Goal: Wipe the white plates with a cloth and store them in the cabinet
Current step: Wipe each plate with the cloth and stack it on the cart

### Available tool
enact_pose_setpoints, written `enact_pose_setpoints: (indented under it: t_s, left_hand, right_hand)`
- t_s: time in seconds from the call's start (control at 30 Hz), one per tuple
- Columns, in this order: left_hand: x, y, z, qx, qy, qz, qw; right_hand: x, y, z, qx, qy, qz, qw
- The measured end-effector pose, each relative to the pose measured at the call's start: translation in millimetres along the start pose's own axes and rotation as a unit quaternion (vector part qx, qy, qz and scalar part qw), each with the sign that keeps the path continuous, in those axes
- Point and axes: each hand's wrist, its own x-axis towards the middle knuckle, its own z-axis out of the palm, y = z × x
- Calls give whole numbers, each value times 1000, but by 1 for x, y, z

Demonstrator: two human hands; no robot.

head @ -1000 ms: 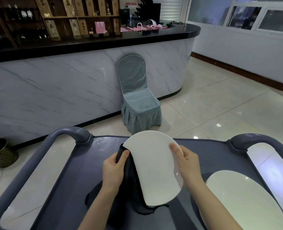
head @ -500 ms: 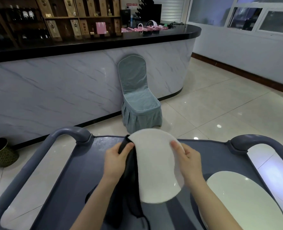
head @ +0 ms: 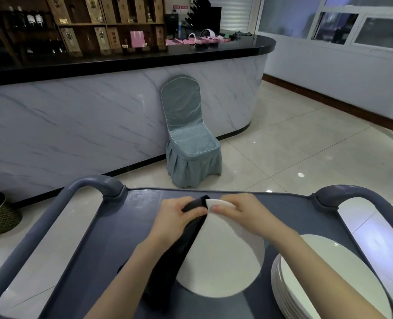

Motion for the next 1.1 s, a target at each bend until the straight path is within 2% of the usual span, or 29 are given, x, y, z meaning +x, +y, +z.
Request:
enact_pose_setpoints:
  t_s: [0.07,0.17,0.27,0.3,0.33,0.37,0.43,0.53,0.63,0.7,0.8,0.9,0.97,1.0,1.1]
  left_hand:
    - [0,3,1,-13,-12,0,1000]
    - [-7,-4,-2,-92,87,-74,989]
    - [-21,-14,3,-176,189,-186,948]
    - [-27,-17,8,-210,204,-219,931]
    - [-32,-19,13,-237,211,-243,917]
    - [-36,-22,17,-251,213,-256,909]
    - [-38,-26,16,-250,208,-254,911]
    - [-30,-21,6,-187,165,-184,951]
    - [-12,-6,1,-62,36,-58,996]
    - [-6,1,4,-12,-40,4,999]
    - [-8,-3,9,-17,-47,3,999]
    - [-18,-13,10,-75,12,-67,995]
    - [-30,-19,14,-140,99,-143,975]
    - [-38,-21,20,-179,149,-190,954]
    - [-53,-18,43,-273,250,-314,874]
  right_hand:
    - [-4,1,4,1,35,-13,999]
    - [-18,6,11,117,173,31,978]
    - [-25,7,37,306,318,133,887]
    - [-26,7,44,349,333,162,861]
    - [-26,9,47,369,330,180,850]
    - [-26,10,46,359,309,186,861]
    - [-26,13,33,284,235,164,915]
    - [-20,11,6,166,159,118,966]
    - [-7,3,-8,93,45,58,993]
    - [-4,-3,-5,40,-36,29,998]
    - [-5,-4,5,-16,-16,-17,1000]
    - [-12,0,6,16,58,4,998]
    - [-17,8,7,108,166,77,977]
    - [-19,10,13,174,232,122,949]
    - [-23,8,46,377,370,246,813]
